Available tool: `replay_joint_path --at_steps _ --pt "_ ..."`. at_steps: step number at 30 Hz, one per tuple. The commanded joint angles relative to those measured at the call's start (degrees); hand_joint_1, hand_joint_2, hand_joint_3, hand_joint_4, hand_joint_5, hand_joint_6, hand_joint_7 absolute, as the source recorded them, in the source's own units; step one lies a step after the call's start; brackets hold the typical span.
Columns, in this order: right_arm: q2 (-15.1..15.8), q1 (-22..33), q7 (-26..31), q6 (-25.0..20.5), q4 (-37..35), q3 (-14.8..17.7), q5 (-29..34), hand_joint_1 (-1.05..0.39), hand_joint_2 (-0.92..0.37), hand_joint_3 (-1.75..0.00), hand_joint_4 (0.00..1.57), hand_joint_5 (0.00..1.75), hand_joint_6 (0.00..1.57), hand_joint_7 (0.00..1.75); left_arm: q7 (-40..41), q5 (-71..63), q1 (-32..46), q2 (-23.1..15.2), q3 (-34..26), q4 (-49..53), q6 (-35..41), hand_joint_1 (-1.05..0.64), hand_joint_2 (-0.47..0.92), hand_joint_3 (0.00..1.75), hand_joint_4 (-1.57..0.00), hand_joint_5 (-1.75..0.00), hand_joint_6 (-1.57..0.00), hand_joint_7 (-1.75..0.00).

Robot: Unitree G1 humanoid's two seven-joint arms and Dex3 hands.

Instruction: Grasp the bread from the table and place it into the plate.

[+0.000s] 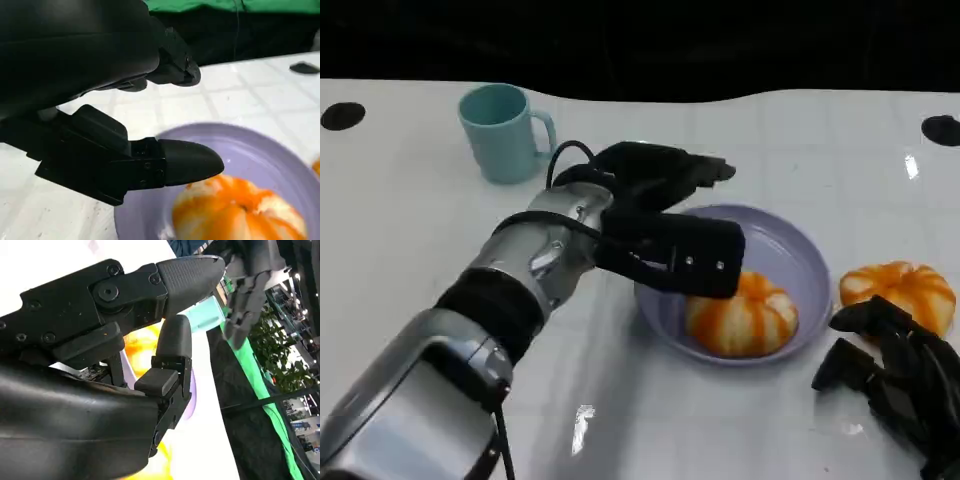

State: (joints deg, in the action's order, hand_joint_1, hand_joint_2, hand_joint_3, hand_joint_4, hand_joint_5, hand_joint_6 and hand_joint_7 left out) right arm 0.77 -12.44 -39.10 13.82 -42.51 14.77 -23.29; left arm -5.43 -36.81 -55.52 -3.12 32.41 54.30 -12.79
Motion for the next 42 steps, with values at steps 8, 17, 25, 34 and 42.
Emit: replay_joint_path --at_steps 8,17,25,34,42 --pt "0.45 0.89 1.15 -0.75 -0.18 0.47 -0.04 -0.53 -0.92 -0.17 0.64 1.58 0.66 1.18 -10.41 22.57 17.56 -5.36 -15.45 -16.95 -7.54 -0.81 0.92 0.56 -0.34 -0.21 -0.36 -0.03" --pt "0.58 1.69 1.41 -0.68 0.86 0.04 0.34 -0.54 -0.92 -0.19 0.63 1.58 0.64 1.17 -21.93 48.43 34.57 -1.37 -26.17 -31.15 -2.54 -0.66 0.92 0.47 -0.59 -0.37 -0.52 -0.09" --pt "0.38 2.15 1.32 -2.06 2.03 0.26 -0.33 -0.51 -0.92 -0.20 0.64 1.59 0.66 1.17 -31.31 67.82 43.82 0.53 -33.01 -39.12 14.59 -0.63 0.92 0.30 -0.71 -0.72 -0.75 -0.12" --pt "0.46 2.28 1.46 -0.24 1.67 -0.16 1.09 -0.56 -0.92 -0.22 0.65 1.58 0.64 1.18 -28.80 78.93 52.86 3.79 -38.15 -46.52 30.85 -0.60 0.92 0.38 -0.78 -1.53 -0.87 -0.72" --pt "0.19 3.94 1.99 -4.80 5.97 0.09 -0.09 -0.53 -0.92 -0.18 0.62 1.59 0.64 1.17 -29.38 77.59 57.12 5.17 -38.40 -47.06 31.62 -0.53 0.92 0.41 -0.73 -1.75 -0.66 -1.43"
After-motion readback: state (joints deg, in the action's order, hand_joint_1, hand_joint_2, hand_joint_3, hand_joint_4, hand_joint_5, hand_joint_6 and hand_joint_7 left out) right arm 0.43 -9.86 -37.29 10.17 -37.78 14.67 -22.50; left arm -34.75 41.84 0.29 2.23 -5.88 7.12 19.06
